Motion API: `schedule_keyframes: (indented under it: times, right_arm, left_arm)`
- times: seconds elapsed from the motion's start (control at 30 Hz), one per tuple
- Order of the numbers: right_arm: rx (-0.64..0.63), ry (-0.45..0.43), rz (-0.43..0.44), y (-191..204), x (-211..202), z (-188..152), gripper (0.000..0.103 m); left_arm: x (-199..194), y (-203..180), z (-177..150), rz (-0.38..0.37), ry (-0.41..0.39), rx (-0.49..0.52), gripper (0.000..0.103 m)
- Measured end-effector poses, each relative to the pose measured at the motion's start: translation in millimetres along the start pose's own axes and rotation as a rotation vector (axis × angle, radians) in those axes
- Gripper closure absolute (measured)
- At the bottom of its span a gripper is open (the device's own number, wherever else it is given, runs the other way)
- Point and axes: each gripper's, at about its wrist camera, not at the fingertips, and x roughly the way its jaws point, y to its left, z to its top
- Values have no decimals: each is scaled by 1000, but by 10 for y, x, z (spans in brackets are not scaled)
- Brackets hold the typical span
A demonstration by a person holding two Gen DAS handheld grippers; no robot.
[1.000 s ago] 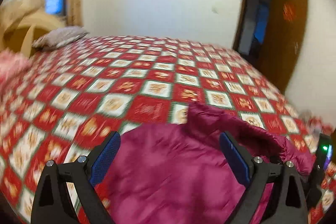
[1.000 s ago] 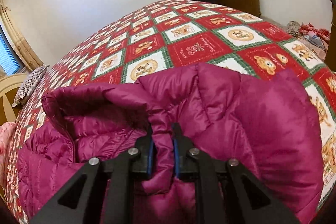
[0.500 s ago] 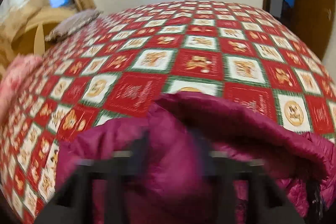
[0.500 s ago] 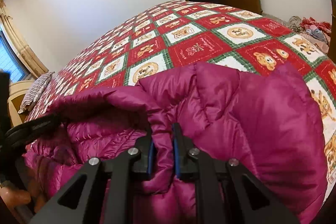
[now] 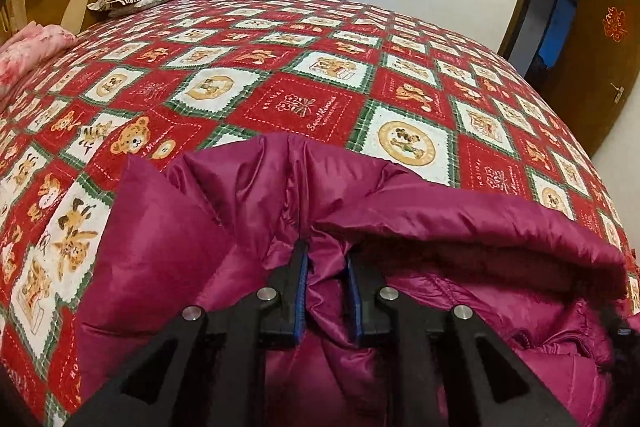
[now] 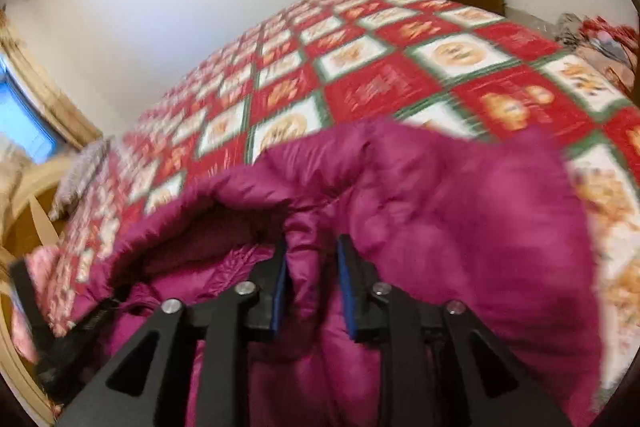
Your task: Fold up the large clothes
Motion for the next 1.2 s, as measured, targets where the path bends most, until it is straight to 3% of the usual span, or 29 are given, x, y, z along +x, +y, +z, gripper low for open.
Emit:
schedule_keyframes:
  times: [0.1, 0.17, 0.3, 0.37, 0.5, 0.53, 0.63, 0.7, 0.87, 1.0, 1.07, 1.13, 1.2]
  right_arm:
    - [54, -172, -182, -108, -469, 70, 64]
    - [21, -225, -161, 23, -603, 204, 64]
    - [-156, -175, -127, 625, -322, 468, 63]
    - [-264, -85, -139, 875, 25, 496, 63]
    - [-307, 127, -140, 822, 617, 197, 63]
    - [-330, 143, -139, 768, 684, 74, 63]
    - [-353, 95, -121, 768, 605, 2, 63]
    - [-365, 88, -131, 796, 605, -27, 62]
    - [-412, 68, -167, 882, 622, -106, 59]
    - [-411, 61, -166, 850, 630, -54, 59]
    - [-417, 59, -172, 866, 636, -61, 59]
    - [-420, 57, -173, 867, 634, -65, 59]
    - [-416, 56, -167, 863, 634, -65, 59]
  left_arm:
    - [6, -10, 17, 4, -4, 8, 84]
    - [5, -34, 10, 19, -7, 23, 83]
    - [12, -26, 6, 22, -5, 32, 82]
    - [16, -5, 12, 8, -2, 24, 81]
    - [-3, 65, 39, -58, 23, 11, 76]
    - [-34, 94, 68, -93, 54, 31, 76]
    - [-253, 216, 112, -133, 86, 36, 74]
    - [-454, 310, 121, -146, 72, 4, 62]
    - [-903, 223, 381, -200, -100, -44, 36]
    - [-641, -269, 661, -195, -99, 38, 35]
    - [-361, -471, 664, -132, -59, 86, 35]
    - [-38, -554, 529, -8, 2, 142, 35]
    - [220, -464, 356, 30, 66, 147, 35]
